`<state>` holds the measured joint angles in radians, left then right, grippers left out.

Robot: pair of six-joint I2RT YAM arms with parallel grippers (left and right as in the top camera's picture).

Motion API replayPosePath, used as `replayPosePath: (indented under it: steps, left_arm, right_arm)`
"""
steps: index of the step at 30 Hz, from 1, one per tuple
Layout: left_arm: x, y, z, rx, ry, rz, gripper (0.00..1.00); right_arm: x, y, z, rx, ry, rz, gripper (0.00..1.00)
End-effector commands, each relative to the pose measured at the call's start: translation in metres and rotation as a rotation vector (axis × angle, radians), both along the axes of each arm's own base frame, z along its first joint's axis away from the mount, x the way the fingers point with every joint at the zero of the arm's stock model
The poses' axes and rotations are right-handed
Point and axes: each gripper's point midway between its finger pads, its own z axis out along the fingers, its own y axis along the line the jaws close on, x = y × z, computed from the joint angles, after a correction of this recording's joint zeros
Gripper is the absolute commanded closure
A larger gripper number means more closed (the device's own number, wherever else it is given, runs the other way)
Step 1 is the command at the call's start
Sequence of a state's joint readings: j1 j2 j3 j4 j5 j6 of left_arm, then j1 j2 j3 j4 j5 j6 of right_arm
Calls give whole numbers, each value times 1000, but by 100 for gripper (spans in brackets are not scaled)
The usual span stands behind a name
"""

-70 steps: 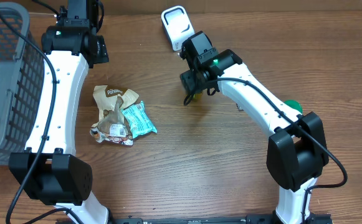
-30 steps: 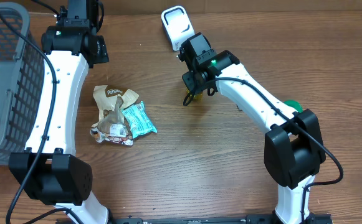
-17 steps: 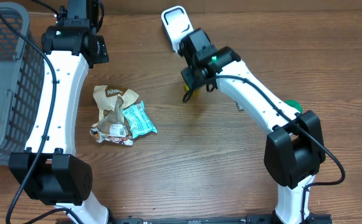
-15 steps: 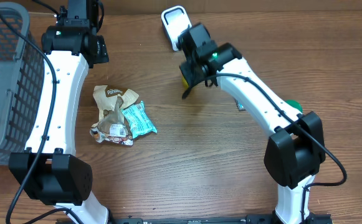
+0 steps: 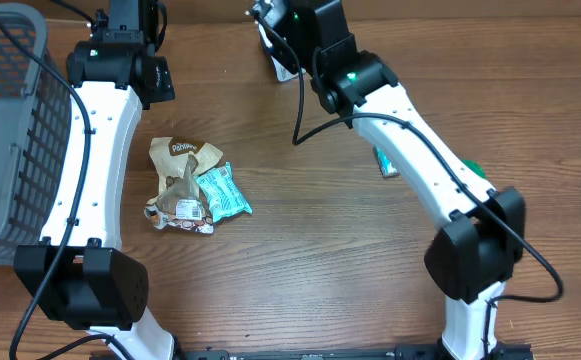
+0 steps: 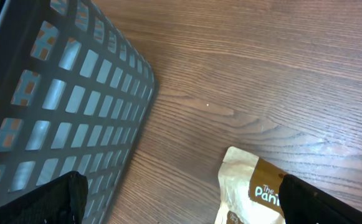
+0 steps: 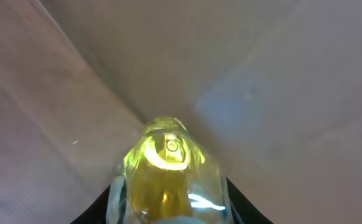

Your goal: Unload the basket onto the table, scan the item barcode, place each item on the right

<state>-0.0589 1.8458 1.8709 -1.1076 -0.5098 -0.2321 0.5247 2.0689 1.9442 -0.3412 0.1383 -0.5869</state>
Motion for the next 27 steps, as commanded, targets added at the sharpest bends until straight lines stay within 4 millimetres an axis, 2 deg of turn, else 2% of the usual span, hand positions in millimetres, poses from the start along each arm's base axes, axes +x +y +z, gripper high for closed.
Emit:
replayPosePath:
  steps: [1,6,10,14,27]
  left_arm:
    - [0,-1,14,13,-32,-7,0]
    - [0,-1,15,13,-33,-7,1]
    - [0,-1,15,13,-33,-7,0]
    - [0,-1,14,13,-32,-7,0]
    - [0,-1,15,14,-33,-7,0]
  right_arm:
    - [27,-3,-3,-78,-110,17,85]
    - [62,-13,-10,-28,-210,-28,85]
    - [80,-24,-24,-15,-241,-57,85]
    - [86,-20,-41,-11,-242,-46,85]
    - [94,-10,-73,-70,-257,5,86]
